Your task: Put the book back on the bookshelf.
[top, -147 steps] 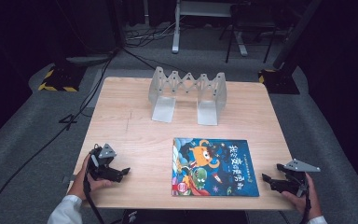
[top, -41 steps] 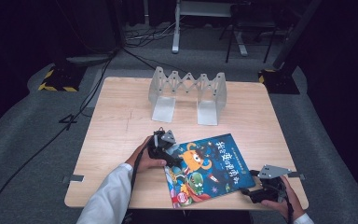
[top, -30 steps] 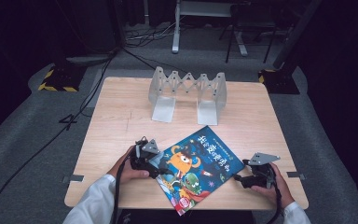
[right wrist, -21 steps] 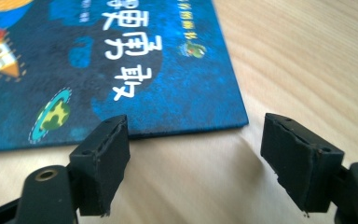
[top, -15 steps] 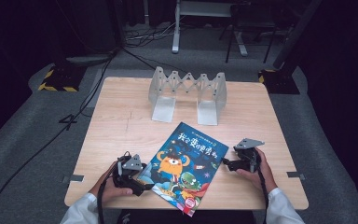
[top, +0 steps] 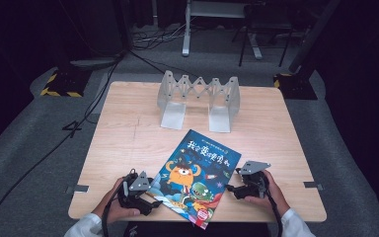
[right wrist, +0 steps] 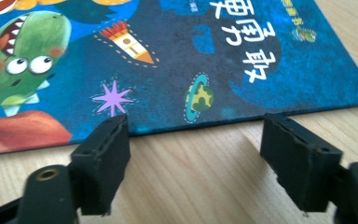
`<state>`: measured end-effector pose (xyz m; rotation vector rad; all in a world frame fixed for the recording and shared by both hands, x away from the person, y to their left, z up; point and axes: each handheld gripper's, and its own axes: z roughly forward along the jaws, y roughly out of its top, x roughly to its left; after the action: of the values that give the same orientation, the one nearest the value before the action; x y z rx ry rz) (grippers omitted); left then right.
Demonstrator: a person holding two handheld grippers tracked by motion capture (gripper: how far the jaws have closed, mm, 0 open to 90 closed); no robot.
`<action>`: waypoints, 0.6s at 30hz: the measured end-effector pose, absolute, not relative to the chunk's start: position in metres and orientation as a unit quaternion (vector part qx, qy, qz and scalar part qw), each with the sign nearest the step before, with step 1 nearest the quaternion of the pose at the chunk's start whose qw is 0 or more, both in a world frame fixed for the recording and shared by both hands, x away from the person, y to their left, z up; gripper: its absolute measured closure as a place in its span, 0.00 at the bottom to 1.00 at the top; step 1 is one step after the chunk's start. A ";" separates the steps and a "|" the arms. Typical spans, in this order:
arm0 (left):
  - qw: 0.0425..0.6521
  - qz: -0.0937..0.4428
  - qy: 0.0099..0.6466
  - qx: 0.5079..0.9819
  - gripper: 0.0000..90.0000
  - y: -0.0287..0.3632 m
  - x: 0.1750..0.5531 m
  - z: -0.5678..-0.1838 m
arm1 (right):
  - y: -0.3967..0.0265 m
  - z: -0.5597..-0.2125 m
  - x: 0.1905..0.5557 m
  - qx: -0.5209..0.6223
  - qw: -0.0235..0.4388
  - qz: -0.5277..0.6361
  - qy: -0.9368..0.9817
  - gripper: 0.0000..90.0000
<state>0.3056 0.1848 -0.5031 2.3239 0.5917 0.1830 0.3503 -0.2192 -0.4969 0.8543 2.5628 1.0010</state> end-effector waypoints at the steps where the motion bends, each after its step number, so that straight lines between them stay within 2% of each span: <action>1: 0.360 0.066 0.229 0.902 0.18 0.185 0.305 -0.503 | -0.220 -0.498 0.354 0.298 0.126 0.346 0.881 0.22; 5: 0.376 0.045 0.226 0.898 0.19 0.186 0.302 -0.503 | -0.221 -0.498 0.365 0.313 0.136 0.340 0.877 0.21; 8: 0.372 0.049 0.219 0.900 0.19 0.181 0.300 -0.503 | -0.219 -0.497 0.373 0.324 0.151 0.334 0.872 0.22; 14: 0.378 0.046 0.222 0.897 0.19 0.178 0.299 -0.504 | -0.221 -0.497 0.381 0.337 0.151 0.335 0.867 0.20; 18: 0.379 0.041 0.215 0.899 0.19 0.173 0.294 -0.504 | -0.224 -0.497 0.375 0.340 0.159 0.338 0.863 0.27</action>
<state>0.2940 0.1733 -0.5036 2.2975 0.5485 0.1054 0.3753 -0.2238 -0.4970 0.9709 2.4673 0.9665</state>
